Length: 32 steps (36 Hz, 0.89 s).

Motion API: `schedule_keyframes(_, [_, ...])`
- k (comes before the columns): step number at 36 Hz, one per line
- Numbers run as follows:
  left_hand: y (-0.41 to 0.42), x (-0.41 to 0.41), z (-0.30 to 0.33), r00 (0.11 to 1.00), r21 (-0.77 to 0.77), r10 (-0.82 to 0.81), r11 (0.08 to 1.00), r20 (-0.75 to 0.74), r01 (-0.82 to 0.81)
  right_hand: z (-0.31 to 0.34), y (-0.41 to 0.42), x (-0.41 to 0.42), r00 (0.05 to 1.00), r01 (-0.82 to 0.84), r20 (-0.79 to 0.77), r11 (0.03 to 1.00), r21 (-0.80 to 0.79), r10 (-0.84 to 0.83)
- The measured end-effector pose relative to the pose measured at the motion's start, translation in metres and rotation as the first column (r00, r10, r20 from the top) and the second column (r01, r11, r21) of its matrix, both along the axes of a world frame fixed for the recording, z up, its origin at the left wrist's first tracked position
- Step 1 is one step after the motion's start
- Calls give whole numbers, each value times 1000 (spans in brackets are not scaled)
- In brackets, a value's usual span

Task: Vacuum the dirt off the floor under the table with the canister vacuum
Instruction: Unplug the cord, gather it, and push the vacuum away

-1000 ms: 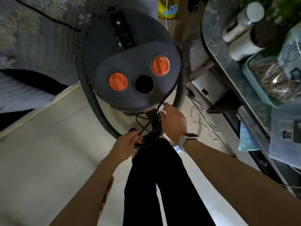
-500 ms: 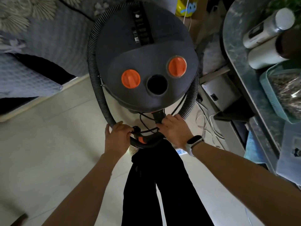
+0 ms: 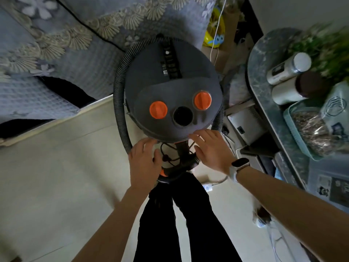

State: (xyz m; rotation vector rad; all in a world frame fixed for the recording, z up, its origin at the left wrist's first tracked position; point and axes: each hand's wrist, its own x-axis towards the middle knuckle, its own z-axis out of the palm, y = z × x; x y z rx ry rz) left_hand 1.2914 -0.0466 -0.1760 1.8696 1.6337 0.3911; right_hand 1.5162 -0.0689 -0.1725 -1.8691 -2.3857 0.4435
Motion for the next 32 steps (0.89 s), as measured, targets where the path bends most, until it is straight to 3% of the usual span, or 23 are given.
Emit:
schedule_keyframes(4, [15,23,22,998,123,59,990,28,-62,25,32,18,997,-70,-31,996,59,72])
schedule_keyframes(9, [53,57,43,987,218,160,964,-25,-151,44,99,40,982,-183,50,981,61,180])
schedule_keyframes(14, [97,96,42,950,188,214,967,-228,-173,37,182,54,928,-342,143,939,-35,343])
schedule_keyframes(20, [130,144,17,831,119,379,924,-406,-363,23,268,58,766,-567,224,797,-209,603])
schedule_keyframes(25, [144,172,3,733,100,567,811,-376,-576,12,319,63,540,-783,279,595,-179,794])
schedule_keyframes(29, [152,176,-3,687,132,656,746,-312,-653,5,341,58,520,-808,270,569,-155,811])
schedule_keyframes(32, [155,171,-4,684,169,668,740,-291,-651,7,345,39,455,-843,223,498,-206,862])
